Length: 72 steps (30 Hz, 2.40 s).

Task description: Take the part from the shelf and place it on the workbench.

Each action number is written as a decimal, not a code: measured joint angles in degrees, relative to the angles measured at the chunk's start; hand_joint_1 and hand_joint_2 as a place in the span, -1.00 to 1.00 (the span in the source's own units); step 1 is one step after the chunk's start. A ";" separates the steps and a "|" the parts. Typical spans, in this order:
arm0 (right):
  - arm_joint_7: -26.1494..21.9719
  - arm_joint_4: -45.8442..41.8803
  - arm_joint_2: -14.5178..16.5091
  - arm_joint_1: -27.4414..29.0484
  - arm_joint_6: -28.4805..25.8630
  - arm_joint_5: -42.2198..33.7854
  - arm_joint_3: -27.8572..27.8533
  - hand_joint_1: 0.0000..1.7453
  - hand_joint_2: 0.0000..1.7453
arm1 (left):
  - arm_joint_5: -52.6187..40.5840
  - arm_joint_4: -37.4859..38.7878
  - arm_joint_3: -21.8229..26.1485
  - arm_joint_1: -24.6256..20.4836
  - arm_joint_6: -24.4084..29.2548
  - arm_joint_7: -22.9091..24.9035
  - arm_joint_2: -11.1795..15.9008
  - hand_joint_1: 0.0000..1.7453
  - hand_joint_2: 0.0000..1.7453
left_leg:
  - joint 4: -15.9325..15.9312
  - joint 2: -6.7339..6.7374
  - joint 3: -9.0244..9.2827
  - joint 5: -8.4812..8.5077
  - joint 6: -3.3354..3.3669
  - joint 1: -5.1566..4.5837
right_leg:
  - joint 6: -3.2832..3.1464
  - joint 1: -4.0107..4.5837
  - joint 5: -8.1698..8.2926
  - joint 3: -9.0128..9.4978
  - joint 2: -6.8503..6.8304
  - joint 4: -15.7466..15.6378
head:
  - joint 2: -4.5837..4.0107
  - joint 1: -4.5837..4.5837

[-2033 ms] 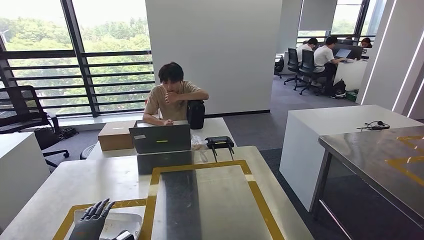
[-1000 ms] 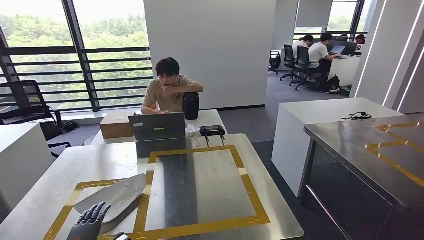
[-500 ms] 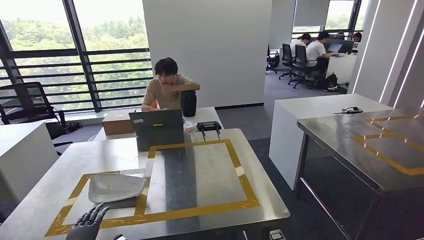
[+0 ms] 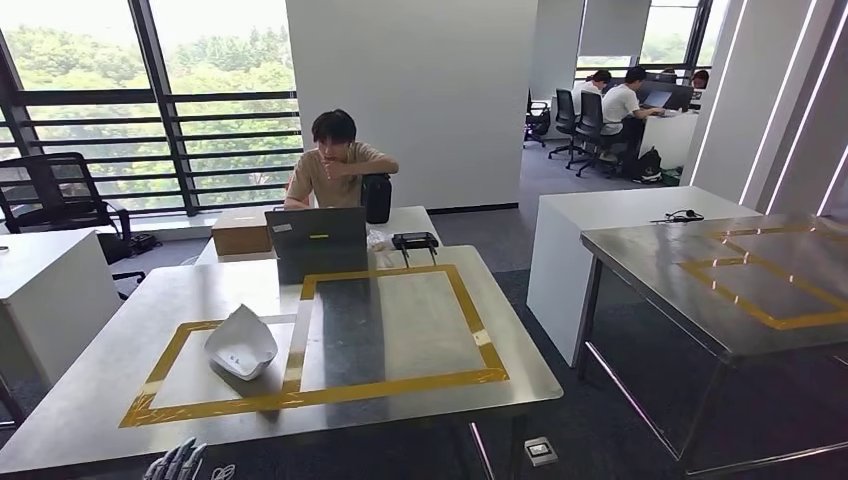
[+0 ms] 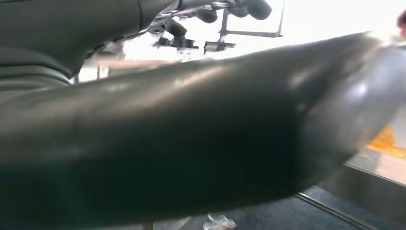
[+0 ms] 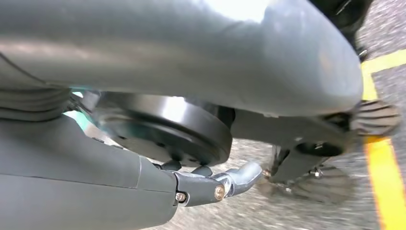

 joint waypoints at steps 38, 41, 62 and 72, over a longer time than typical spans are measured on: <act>-1.83 -0.02 -2.36 -2.89 0.40 2.12 1.55 -1.00 1.00 | 36.57 11.78 35.13 28.73 -31.79 29.39 -8.52 -1.00 1.00 | -1.31 -0.27 1.58 -6.58 0.46 -0.15 | -1.14 0.33 0.87 1.38 -0.93 -5.36 | 0.01 0.06; 0.40 -0.01 -2.36 -2.68 -0.53 1.35 1.56 -1.00 1.00 | 33.68 12.08 33.69 27.21 -33.80 29.44 -8.71 -1.00 1.00 | -2.25 -0.35 1.57 -2.60 0.92 -0.13 | -1.53 0.48 1.90 0.61 -1.04 -5.11 | 0.01 0.06; 1.10 0.00 -1.97 -0.74 -3.86 -2.42 1.28 -1.00 0.50 | 39.30 12.95 35.15 24.67 -39.35 27.39 -11.20 -1.00 -1.00 | -3.17 -0.44 0.53 2.52 -0.60 -0.03 | -1.62 0.47 2.11 -0.79 -1.30 -4.38 | 0.03 0.08; 3.73 -0.01 -0.89 -0.61 -4.71 -2.48 1.28 -1.00 -1.00 | 38.57 13.05 35.86 26.00 -35.79 27.65 -10.15 -1.00 -1.00 | -2.86 -0.42 0.43 2.13 -0.15 -0.24 | -1.28 0.30 2.05 -0.75 -1.31 -4.37 | 0.03 0.06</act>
